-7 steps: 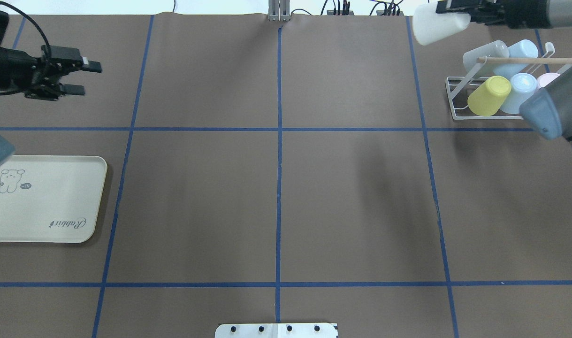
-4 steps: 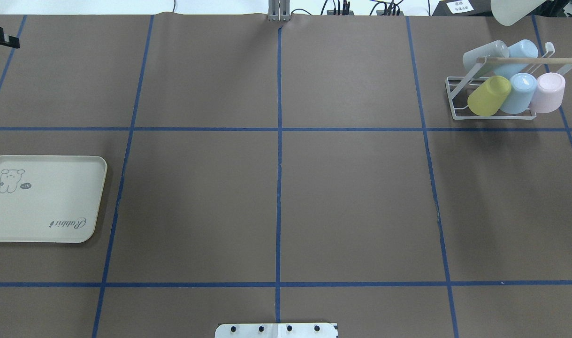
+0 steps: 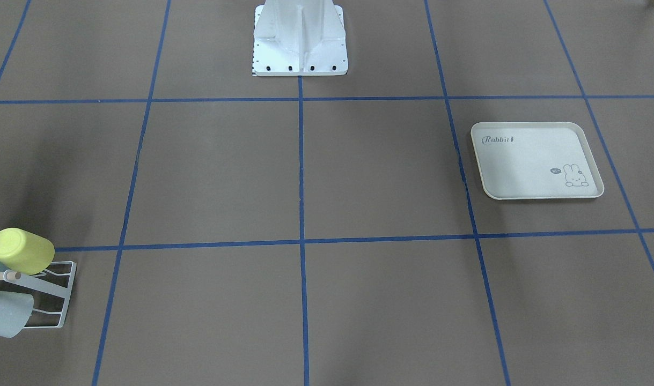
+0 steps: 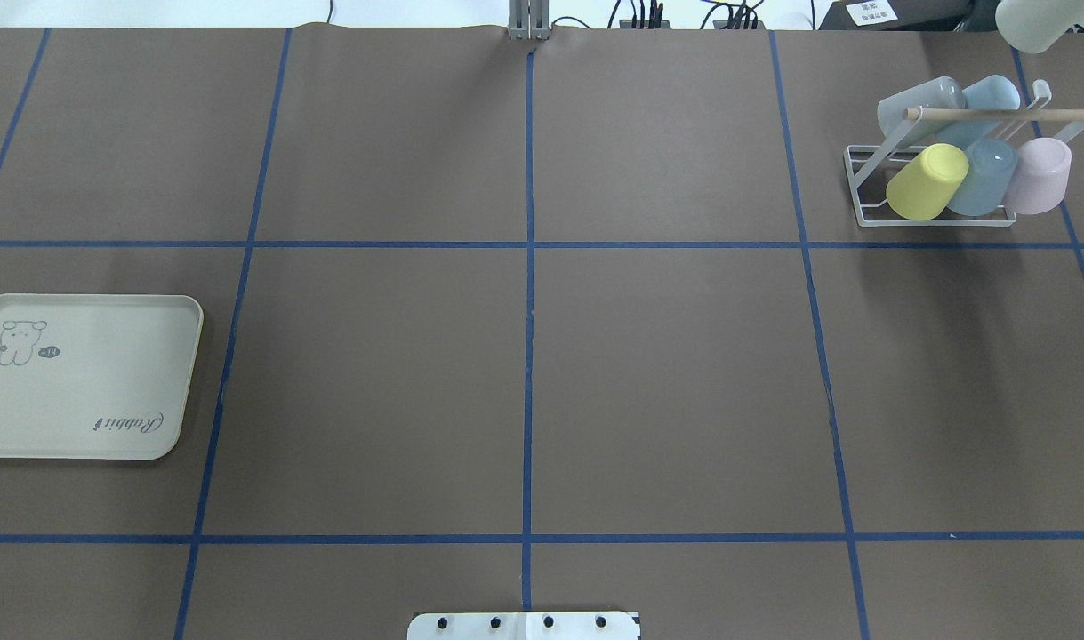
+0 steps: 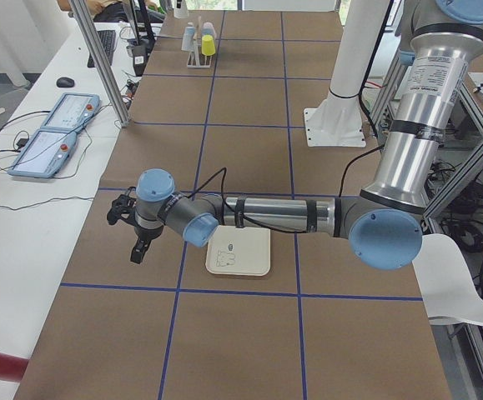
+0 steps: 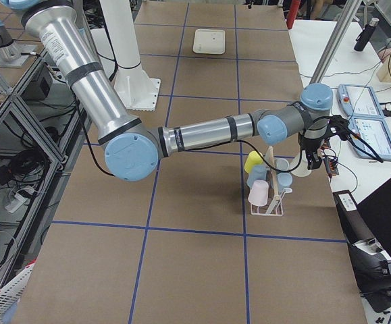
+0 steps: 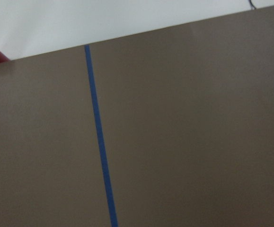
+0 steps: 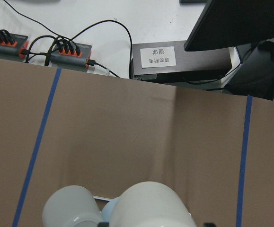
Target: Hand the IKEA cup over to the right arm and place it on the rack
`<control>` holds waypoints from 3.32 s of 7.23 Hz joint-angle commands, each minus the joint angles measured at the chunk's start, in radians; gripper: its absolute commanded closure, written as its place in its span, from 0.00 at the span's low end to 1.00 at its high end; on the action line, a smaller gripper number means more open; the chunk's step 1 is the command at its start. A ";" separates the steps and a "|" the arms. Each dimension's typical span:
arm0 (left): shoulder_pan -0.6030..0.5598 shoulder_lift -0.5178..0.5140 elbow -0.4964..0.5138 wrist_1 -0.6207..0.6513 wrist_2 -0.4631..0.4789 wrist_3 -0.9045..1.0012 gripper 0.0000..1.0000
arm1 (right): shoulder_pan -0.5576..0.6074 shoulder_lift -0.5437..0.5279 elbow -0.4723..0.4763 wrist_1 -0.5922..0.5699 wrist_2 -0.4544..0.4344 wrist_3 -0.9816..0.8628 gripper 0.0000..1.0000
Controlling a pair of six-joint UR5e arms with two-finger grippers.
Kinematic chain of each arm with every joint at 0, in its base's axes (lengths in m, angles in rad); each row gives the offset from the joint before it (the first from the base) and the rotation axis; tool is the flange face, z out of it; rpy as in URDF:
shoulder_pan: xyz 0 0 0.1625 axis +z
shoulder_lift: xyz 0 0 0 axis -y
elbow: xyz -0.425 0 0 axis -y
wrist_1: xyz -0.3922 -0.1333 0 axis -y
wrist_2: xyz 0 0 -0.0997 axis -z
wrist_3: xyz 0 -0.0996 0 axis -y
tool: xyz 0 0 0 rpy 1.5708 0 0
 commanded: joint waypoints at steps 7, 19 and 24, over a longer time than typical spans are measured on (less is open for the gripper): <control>0.003 0.029 -0.008 0.087 -0.072 0.020 0.00 | -0.019 0.026 -0.168 -0.045 -0.002 -0.086 0.94; -0.030 0.032 -0.011 0.109 -0.175 0.021 0.00 | -0.030 -0.052 -0.074 -0.048 -0.005 -0.105 0.01; -0.074 0.050 -0.128 0.299 -0.233 0.049 0.00 | 0.042 -0.438 0.426 -0.150 0.009 -0.100 0.01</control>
